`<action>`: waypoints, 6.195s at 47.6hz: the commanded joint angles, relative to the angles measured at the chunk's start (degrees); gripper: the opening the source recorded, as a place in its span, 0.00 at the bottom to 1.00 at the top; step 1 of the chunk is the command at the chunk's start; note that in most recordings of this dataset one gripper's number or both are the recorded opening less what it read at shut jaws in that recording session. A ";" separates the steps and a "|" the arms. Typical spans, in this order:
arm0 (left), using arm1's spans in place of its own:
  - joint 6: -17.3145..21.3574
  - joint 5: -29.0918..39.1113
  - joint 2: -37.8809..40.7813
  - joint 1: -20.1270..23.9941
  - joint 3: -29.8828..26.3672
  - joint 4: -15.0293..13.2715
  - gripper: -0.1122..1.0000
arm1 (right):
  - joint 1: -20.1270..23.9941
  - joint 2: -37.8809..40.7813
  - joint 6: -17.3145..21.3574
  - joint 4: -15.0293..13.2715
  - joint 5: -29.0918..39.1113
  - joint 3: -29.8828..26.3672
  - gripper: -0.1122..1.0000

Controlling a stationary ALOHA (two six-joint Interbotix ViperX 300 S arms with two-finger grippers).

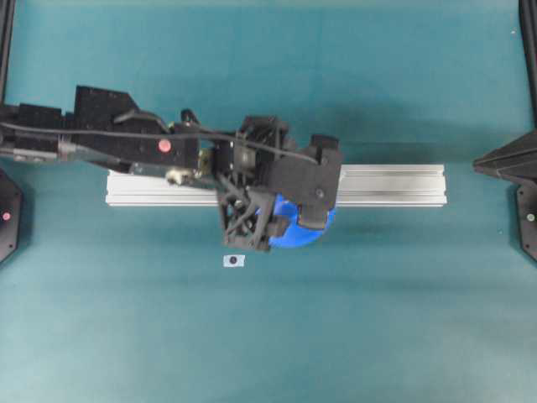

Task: Find the location of the shaft and insert the large gear.
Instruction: 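Carry the gear over the rail, aligning its bore with the right shaft, then push the gear bore onto the metal shaft with the left gripper, then open the left gripper and withdraw it leftward from the gear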

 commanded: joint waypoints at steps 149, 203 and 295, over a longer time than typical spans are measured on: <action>3.78 3.60 12.04 7.47 -17.75 0.35 0.91 | -0.09 -1.23 0.44 -0.18 -2.20 0.70 0.13; -0.62 6.42 12.39 5.27 -15.56 0.35 0.91 | -0.09 -1.32 0.44 -0.18 -2.90 0.88 0.13; -13.80 -14.59 -25.49 1.14 18.37 0.35 0.90 | -0.09 -2.55 0.97 0.18 -4.04 2.11 0.13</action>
